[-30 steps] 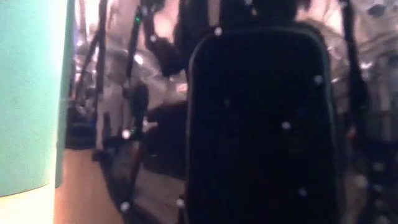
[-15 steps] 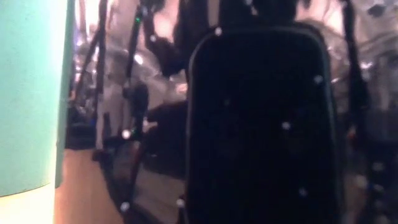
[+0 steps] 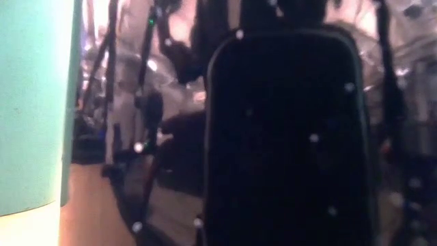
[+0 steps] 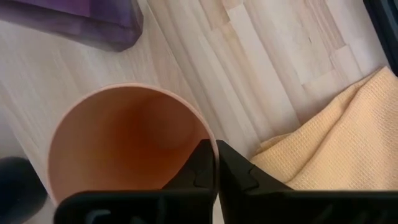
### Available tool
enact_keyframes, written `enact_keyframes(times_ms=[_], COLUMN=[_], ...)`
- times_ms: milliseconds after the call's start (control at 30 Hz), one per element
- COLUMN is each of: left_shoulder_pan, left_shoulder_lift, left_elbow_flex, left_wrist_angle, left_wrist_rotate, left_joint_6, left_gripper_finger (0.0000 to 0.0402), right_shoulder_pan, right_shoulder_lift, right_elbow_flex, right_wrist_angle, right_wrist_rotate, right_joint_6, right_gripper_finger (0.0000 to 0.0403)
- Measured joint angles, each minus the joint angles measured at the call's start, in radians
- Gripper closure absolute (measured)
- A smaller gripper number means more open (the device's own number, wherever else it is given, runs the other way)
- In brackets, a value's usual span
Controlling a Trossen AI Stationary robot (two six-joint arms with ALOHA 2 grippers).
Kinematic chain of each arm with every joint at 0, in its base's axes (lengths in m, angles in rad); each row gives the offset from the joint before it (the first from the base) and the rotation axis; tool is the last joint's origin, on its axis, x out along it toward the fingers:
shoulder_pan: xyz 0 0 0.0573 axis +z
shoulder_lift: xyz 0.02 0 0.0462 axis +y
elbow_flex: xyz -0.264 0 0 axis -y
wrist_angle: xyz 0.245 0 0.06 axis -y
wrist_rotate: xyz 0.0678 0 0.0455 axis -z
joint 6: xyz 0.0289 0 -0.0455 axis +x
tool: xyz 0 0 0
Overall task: Stack small to large cups/mugs on shelf
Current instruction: Put the orange cup on the shelf
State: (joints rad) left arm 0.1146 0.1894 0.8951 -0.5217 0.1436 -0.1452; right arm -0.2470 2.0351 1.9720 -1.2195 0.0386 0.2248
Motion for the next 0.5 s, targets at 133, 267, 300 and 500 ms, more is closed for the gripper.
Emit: enact_keyframes(times_ms=[133, 267, 300, 500], left_shoulder_pan=[0.0, 0.0, 0.0, 0.0], left_shoulder_lift=[0.0, 0.0, 0.0, 0.0], left_elbow_flex=[0.0, 0.0, 0.0, 0.0], left_wrist_angle=[0.0, 0.0, 0.0, 0.0], left_wrist_rotate=[0.0, 0.0, 0.0, 0.0], left_joint_6=[0.0, 0.0, 0.0, 0.0], left_gripper_finger=[0.0316, 0.0315, 0.0316, 0.0321], right_shoulder_pan=[-0.001, 0.002, 0.002, 0.001], right_shoulder_lift=[0.004, 0.007, 0.007, 0.007], right_elbow_flex=[-0.002, -0.004, -0.004, -0.004], right_wrist_angle=[-0.007, -0.011, -0.01, -0.007], right_wrist_rotate=[0.0, -0.009, -0.011, -0.005], right_joint_6=[-0.008, -0.009, -0.009, -0.008], right_gripper_finger=[0.036, 0.0329, 0.0323, 0.0308])
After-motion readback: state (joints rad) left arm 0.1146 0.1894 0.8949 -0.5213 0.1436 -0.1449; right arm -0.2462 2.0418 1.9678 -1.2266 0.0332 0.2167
